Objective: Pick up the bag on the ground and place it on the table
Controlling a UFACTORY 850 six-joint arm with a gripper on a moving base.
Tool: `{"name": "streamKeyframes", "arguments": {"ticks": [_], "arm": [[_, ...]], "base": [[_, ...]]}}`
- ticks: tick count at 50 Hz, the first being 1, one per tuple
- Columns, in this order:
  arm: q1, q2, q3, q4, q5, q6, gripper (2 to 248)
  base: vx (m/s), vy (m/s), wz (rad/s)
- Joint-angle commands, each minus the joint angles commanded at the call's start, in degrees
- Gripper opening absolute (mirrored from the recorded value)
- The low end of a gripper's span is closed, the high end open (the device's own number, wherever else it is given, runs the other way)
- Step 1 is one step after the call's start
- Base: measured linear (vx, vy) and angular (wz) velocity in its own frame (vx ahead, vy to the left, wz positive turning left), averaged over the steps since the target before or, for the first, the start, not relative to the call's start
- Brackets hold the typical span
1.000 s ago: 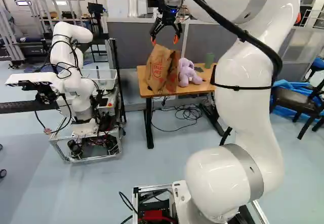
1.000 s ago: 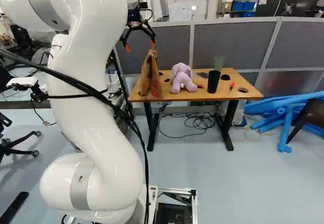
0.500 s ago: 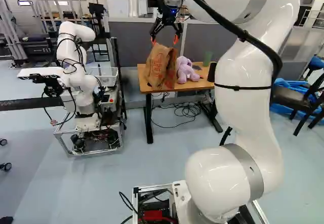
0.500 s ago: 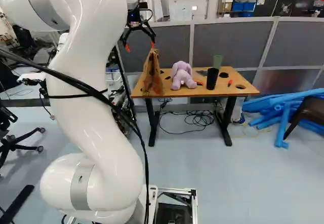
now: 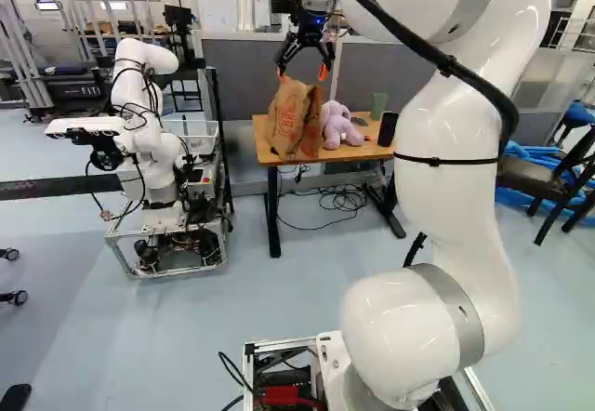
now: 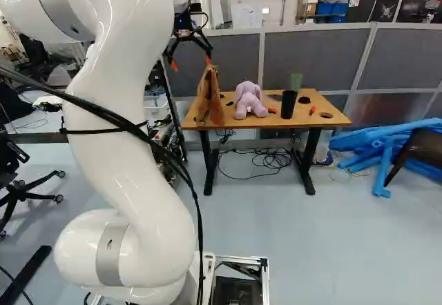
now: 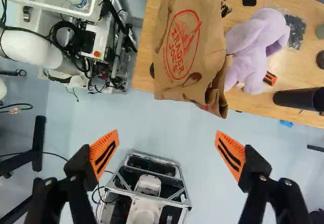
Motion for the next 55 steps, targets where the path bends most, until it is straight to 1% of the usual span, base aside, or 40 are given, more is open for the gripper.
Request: {"name": "streamKeyframes", "arguments": {"ticks": [14, 28, 42, 55], "arm": [[0.0, 0.2, 0.6, 0.0, 0.7, 0.1, 247], [-0.1, 0.9, 2.3, 0.0, 2.7, 0.2, 247], [-0.3, 1.9, 5.1, 0.0, 5.9, 0.5, 247], [-0.5, 3.3, 8.7, 0.0, 10.0, 0.8, 247]], "base": [[0.000, 0.000, 0.000], [0.000, 0.000, 0.000], [0.000, 0.000, 0.000], [0.000, 0.000, 0.000]]}}
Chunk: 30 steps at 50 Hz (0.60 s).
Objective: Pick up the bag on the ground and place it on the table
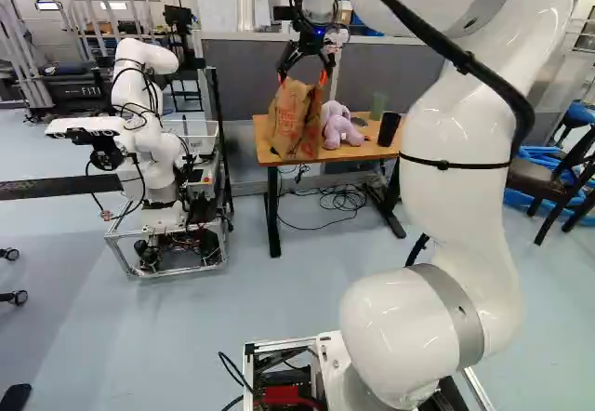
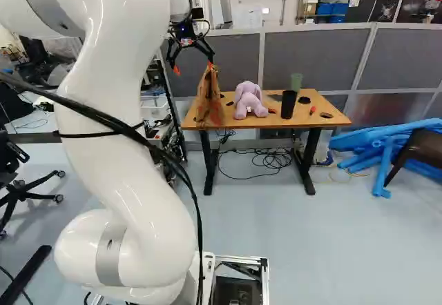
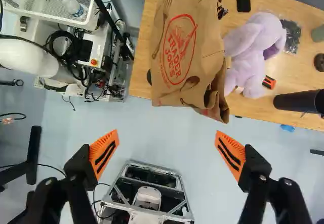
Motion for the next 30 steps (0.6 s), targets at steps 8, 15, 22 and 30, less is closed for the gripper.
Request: {"name": "streamKeyframes", "arguments": {"ticks": [8, 15, 22, 30], "arm": [[-0.2, 1.0, 2.7, 0.0, 3.1, 0.3, 247], [-0.3, 2.0, 5.3, 0.0, 6.1, 0.5, 247], [-0.5, 3.1, 8.2, 0.0, 9.4, 0.8, 247], [-0.7, 4.5, 11.8, 0.0, 13.6, 1.1, 247]], "base": [[0.000, 0.000, 0.000], [0.000, 0.000, 0.000], [0.000, 0.000, 0.000], [0.000, 0.000, 0.000]]}}
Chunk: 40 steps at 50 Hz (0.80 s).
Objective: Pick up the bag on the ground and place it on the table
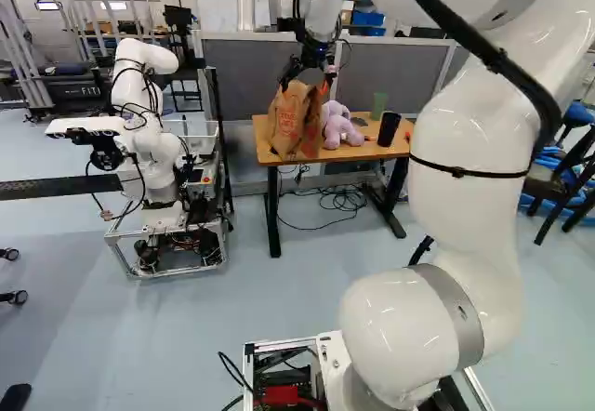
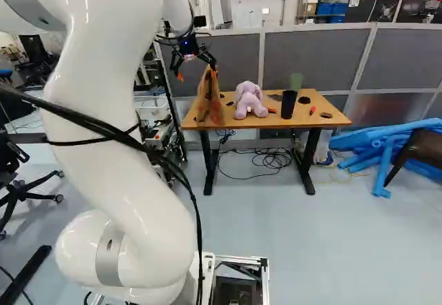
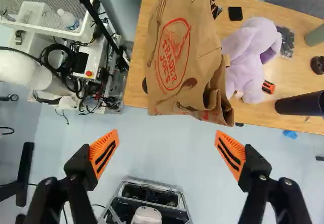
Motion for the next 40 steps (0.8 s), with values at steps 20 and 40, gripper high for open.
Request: {"name": "streamKeyframes", "arguments": {"ticks": [20, 40], "arm": [[-0.6, 4.1, 10.8, 0.0, 12.4, 1.0, 247], [-1.4, 9.0, 23.7, 0.0, 27.3, 2.3, 247]], "base": [[0.000, 0.000, 0.000], [0.000, 0.000, 0.000]]}}
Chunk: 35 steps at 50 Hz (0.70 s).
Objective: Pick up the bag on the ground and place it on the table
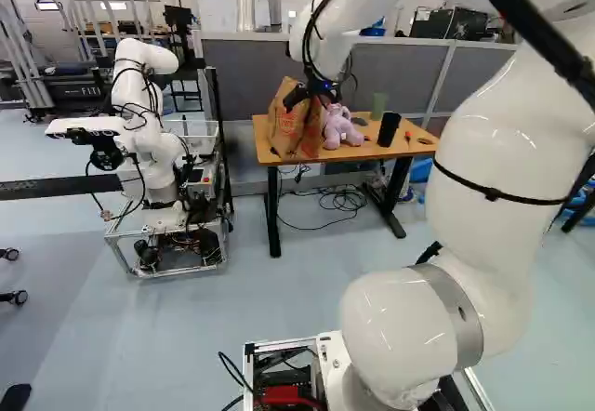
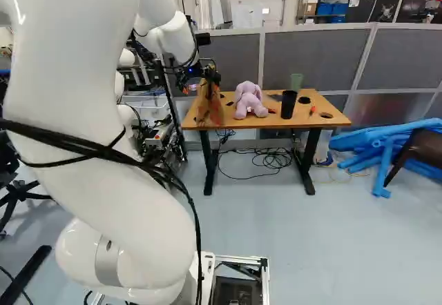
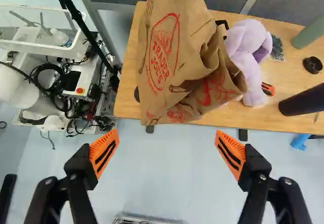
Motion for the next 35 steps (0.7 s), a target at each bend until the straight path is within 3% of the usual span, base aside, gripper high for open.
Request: {"name": "streamKeyframes", "arguments": {"ticks": [35], "arm": [[-1.4, 9.0, 23.5, 0.0, 27.1, 2.3, 247]], "base": [[0.000, 0.000, 0.000]]}}
